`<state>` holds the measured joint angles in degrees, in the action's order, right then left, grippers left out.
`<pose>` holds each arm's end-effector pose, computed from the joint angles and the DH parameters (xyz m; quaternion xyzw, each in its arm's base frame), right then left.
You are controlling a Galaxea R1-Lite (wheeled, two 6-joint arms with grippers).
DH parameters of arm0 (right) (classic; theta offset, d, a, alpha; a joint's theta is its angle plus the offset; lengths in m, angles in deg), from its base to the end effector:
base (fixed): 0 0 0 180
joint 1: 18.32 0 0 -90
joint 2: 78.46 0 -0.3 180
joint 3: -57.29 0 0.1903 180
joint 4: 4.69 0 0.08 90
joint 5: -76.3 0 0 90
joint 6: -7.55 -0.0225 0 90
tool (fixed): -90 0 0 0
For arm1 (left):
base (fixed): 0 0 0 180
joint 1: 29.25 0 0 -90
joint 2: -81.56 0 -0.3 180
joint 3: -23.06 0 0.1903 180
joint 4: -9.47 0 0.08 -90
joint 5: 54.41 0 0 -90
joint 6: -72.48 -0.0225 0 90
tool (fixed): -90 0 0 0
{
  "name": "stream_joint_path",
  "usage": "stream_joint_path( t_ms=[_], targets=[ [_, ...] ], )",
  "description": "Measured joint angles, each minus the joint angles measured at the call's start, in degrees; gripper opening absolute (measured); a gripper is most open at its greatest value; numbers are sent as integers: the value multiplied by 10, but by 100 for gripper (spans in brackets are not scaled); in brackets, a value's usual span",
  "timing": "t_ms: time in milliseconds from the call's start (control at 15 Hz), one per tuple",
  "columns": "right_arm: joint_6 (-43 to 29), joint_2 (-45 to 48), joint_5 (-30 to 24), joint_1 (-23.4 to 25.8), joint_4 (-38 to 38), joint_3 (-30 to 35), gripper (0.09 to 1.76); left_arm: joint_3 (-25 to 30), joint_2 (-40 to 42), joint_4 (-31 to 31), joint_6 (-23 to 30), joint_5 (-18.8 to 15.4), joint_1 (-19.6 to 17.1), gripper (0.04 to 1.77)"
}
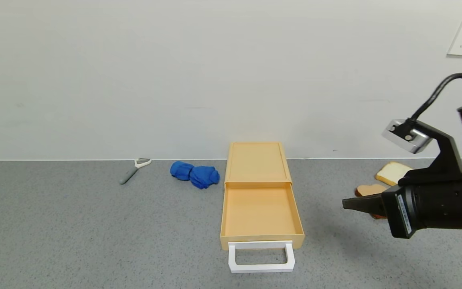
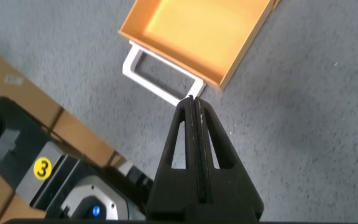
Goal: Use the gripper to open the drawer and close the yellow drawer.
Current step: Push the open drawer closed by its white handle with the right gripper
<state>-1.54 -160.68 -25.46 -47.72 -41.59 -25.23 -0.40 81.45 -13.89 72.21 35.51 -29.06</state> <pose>0.1995 0.1177 0.2374 0.0224 0.3357 0.3081 0.8899 -0.0228 0.0000 0.0760 0.0024 0.0001 -0.0024 1.0000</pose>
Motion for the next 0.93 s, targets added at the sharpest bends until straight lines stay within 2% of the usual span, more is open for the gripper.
stream_joint_path(
  t_ms=[133,200,933],
  targets=[
    [-1,39,-2,10,82,62,12,0,0,0,0,0,0,172],
    [-2,54,-3,12,93,79,12,0,0,0,0,0,0,172],
    [-2,88,-5,10,96,101,12,0,0,0,0,0,0,172]
  ],
)
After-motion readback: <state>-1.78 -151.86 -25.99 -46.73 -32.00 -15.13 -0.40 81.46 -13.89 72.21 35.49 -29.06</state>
